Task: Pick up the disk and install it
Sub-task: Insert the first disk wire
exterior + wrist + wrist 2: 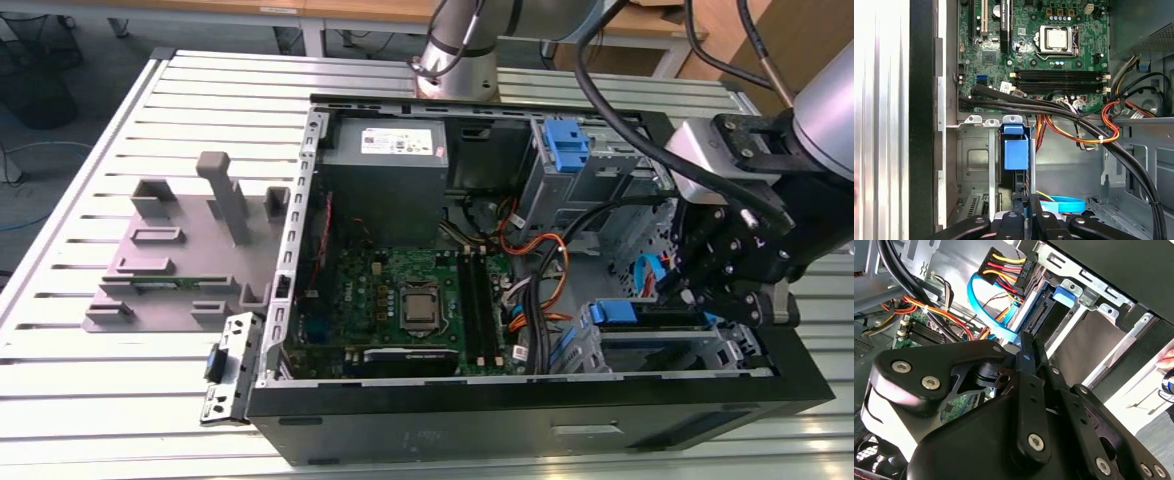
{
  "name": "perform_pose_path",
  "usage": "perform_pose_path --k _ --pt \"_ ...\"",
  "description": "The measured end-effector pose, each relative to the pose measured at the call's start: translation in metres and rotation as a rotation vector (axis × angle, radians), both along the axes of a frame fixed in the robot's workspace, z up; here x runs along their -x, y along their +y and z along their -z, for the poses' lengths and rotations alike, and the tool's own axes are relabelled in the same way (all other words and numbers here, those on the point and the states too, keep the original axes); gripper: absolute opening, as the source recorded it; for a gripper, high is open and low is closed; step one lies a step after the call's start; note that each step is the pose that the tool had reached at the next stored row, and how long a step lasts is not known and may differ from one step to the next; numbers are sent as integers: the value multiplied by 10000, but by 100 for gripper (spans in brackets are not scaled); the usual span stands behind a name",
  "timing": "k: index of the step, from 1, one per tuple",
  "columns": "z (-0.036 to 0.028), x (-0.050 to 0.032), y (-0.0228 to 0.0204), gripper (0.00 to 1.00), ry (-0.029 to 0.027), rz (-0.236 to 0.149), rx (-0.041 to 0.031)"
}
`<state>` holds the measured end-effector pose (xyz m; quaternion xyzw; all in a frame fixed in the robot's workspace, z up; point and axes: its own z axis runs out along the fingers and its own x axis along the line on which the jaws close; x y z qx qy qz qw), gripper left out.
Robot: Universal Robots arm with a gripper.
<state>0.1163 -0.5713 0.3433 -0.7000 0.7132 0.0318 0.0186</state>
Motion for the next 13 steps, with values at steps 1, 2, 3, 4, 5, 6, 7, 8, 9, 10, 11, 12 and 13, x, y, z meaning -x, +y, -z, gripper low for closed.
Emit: perform_pose_path --k 1,2,3,4,5,6,7,8,9,10,11,12,13 --pt "0 0 0 16 0 -2 2" --pt "0 0 0 16 0 -2 4" --pt "2 0 0 16 0 -2 3" --pt "12 0 0 16 0 -2 -4" --pt "21 0 -1 16 0 -2 -3" --pt "28 0 -1 16 0 -2 -1" --pt "30 0 0 16 0 -2 2" --pt "31 0 0 16 0 -2 4" --pt "33 0 -1 16 0 -2 3" --pt "36 0 -1 16 0 -2 1" --pt "40 0 -1 16 0 -2 0" --pt "43 0 -1 16 0 -2 0" --pt "44 0 -1 16 0 -2 1"
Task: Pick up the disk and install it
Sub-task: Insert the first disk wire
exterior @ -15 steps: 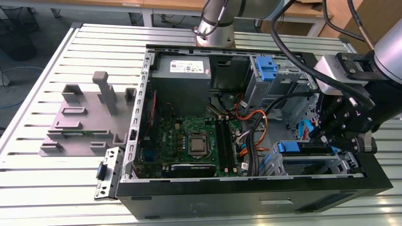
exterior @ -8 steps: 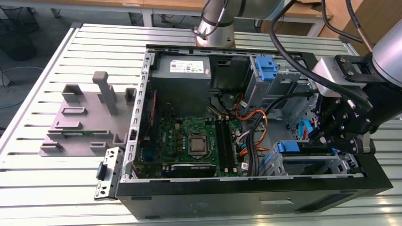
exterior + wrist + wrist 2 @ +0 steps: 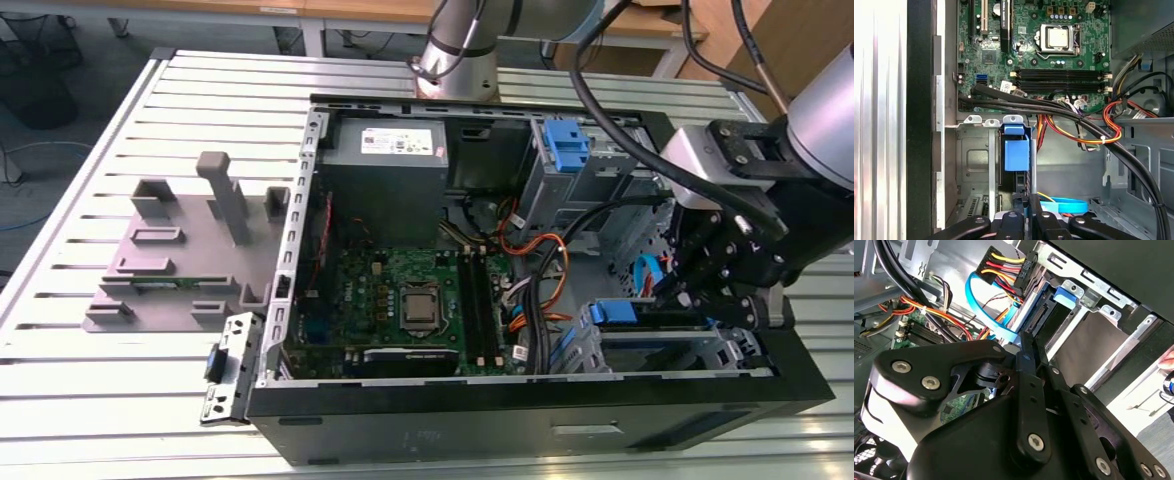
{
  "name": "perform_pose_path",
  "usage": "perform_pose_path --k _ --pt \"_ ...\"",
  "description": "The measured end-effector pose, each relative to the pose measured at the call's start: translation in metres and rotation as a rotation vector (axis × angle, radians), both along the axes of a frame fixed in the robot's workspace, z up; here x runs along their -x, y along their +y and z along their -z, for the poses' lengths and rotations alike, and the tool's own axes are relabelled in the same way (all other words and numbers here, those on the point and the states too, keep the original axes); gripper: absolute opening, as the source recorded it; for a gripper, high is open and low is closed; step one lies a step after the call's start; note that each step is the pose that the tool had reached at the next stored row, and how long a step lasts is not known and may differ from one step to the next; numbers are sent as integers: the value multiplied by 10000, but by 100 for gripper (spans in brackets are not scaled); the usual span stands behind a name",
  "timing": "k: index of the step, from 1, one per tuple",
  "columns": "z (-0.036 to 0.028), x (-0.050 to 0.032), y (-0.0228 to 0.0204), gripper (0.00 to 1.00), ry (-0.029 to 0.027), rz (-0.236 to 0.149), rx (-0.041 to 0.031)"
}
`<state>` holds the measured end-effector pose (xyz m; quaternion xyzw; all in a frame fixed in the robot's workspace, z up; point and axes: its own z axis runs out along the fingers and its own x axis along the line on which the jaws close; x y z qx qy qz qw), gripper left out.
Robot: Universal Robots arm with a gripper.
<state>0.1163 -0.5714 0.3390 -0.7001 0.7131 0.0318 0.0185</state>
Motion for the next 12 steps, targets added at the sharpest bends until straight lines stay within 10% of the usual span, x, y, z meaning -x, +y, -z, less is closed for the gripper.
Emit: perform_pose_path --k 12 --pt "23 -7 0 16 0 0 -2"
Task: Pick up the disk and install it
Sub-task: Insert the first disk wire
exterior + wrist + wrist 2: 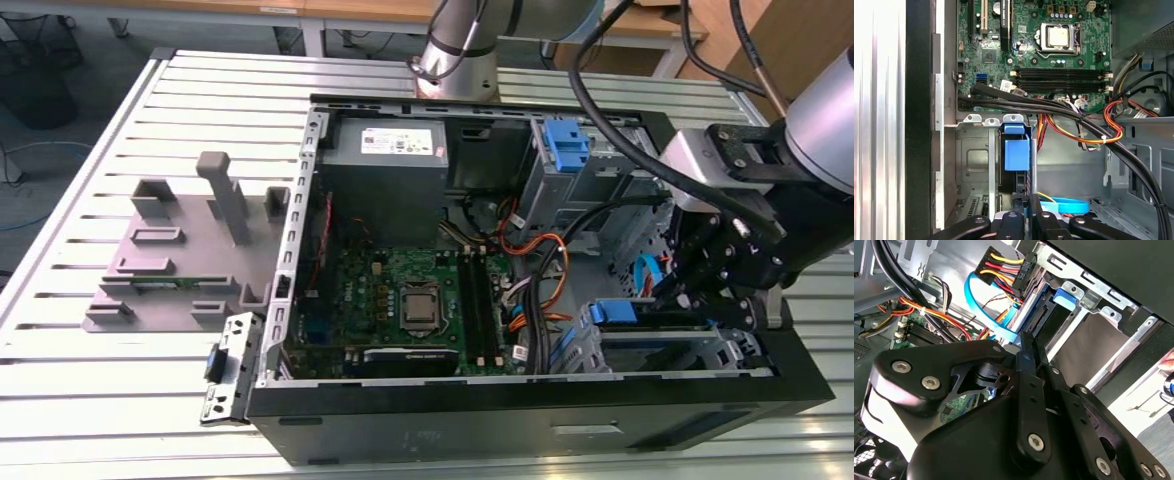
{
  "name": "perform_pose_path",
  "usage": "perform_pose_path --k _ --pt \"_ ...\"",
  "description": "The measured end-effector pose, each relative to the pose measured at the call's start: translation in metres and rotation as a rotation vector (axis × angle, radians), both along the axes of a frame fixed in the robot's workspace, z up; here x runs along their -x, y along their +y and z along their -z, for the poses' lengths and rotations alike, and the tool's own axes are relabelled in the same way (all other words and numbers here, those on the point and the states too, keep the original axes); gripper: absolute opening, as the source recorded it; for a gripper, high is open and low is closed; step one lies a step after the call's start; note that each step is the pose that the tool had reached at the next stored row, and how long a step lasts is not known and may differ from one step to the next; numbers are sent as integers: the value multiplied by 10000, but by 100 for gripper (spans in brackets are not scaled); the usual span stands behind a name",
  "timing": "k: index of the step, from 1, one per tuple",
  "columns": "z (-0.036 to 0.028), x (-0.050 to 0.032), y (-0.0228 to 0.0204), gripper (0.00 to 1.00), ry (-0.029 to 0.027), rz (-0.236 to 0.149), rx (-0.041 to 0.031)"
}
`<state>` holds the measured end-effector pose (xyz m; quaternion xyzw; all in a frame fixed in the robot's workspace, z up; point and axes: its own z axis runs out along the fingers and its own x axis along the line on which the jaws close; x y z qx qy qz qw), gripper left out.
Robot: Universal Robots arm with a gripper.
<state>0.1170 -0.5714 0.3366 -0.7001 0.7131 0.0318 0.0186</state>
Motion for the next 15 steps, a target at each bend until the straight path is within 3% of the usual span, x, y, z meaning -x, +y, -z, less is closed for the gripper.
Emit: perform_pose_path --k 15 --pt "39 0 0 16 0 0 0"
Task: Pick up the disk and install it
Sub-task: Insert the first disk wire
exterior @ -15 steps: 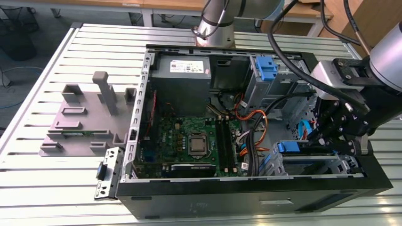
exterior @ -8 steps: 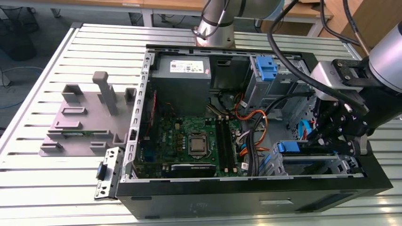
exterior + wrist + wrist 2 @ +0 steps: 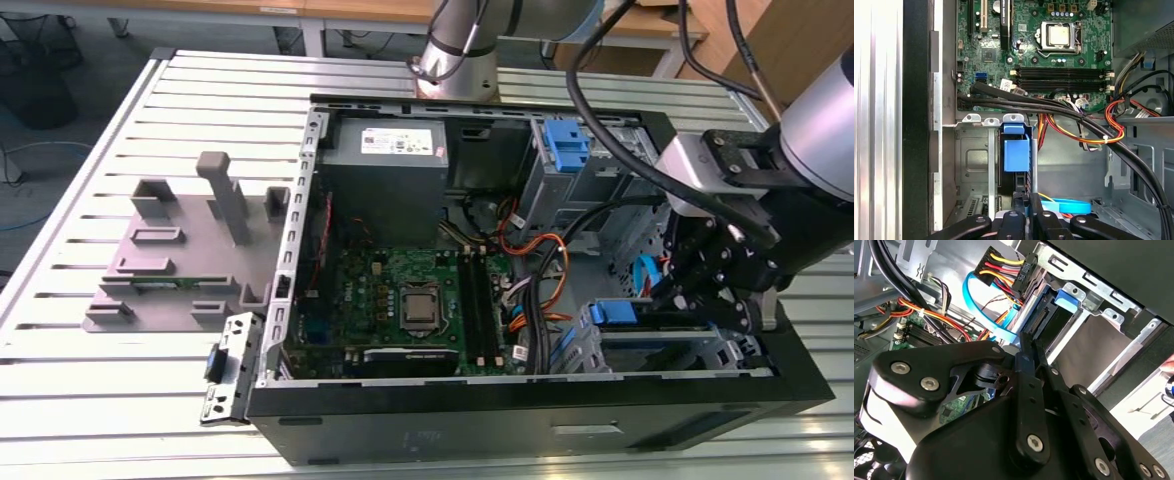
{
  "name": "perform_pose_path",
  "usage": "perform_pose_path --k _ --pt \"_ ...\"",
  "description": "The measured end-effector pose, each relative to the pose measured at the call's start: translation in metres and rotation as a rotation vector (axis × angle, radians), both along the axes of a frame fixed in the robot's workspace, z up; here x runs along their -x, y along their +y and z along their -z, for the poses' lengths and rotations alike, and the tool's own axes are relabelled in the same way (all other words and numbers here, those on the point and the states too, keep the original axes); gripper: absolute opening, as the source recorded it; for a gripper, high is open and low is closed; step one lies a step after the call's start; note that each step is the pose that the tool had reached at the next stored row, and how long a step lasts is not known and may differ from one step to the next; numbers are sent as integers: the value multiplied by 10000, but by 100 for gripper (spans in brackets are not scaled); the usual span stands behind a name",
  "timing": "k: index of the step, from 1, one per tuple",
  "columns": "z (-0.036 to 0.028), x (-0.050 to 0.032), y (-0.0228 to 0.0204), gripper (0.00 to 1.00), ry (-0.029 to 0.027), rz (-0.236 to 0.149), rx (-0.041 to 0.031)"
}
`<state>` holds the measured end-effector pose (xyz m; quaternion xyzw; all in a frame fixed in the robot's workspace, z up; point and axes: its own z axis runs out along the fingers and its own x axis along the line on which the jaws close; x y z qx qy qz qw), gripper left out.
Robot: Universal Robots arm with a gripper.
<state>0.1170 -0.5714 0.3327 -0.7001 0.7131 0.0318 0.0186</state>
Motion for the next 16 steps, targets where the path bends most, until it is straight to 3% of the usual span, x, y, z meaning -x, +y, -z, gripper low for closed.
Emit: perform_pose_path --k 16 --pt "31 0 0 16 0 0 1"
